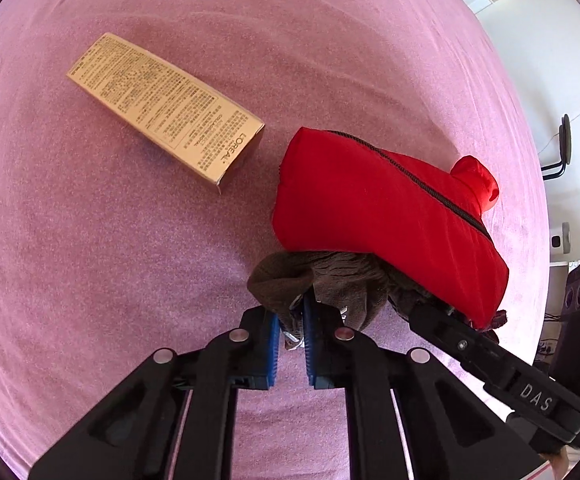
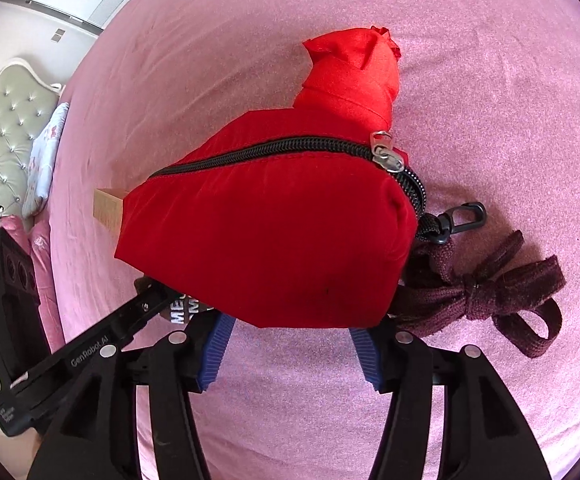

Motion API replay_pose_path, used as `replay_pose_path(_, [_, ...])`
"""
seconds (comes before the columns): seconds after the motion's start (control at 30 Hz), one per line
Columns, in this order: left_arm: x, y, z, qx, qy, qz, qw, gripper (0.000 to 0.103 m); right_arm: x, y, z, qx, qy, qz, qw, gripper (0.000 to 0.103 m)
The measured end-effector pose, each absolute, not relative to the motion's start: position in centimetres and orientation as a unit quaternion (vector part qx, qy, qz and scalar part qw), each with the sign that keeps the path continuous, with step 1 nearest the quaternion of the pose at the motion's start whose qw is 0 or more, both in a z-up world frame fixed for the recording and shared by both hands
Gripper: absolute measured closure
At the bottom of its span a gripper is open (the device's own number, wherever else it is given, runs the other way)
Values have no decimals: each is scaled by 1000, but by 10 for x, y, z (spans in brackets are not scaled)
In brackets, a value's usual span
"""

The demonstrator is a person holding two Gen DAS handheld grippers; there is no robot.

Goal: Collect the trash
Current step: 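Grasp the grey printed sock with the left tool while the right tool grasps the dark grey sock, then carry both socks over the yellow basin and open both tools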

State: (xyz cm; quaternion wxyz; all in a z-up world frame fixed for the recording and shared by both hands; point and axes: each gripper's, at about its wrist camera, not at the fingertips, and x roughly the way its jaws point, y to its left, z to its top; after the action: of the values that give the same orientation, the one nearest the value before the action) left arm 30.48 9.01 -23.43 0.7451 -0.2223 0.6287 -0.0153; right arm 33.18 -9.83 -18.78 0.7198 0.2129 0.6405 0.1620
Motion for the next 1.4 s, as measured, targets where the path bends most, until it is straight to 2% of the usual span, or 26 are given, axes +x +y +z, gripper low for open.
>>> replay_pose_path(0.1, [295,95,-233,-231,629,-15,742,93,336,-90,-187,213,641,161,719,49])
replay_pose_path(0.17, [283,98,-231,-233,629,-15,742,93,336,-88,-189,212,642,164,718,72])
replay_pose_path(0.27, [279,108,-228,-230,631,-15,740,93,330,-88,-188,218,641,166,717,74])
replay_pose_path(0.63, [218,112,-211,-218,652,-31,725,93,253,-112,-179,207,659,181,700,76])
replay_pose_path(1.13, [81,34,-190,-184,681,-88,703,93,112,-166,-159,197,667,169,699,76])
replay_pose_path(1.4, [23,-10,-174,-139,684,-129,705,93,28,-208,-150,244,652,126,706,76])
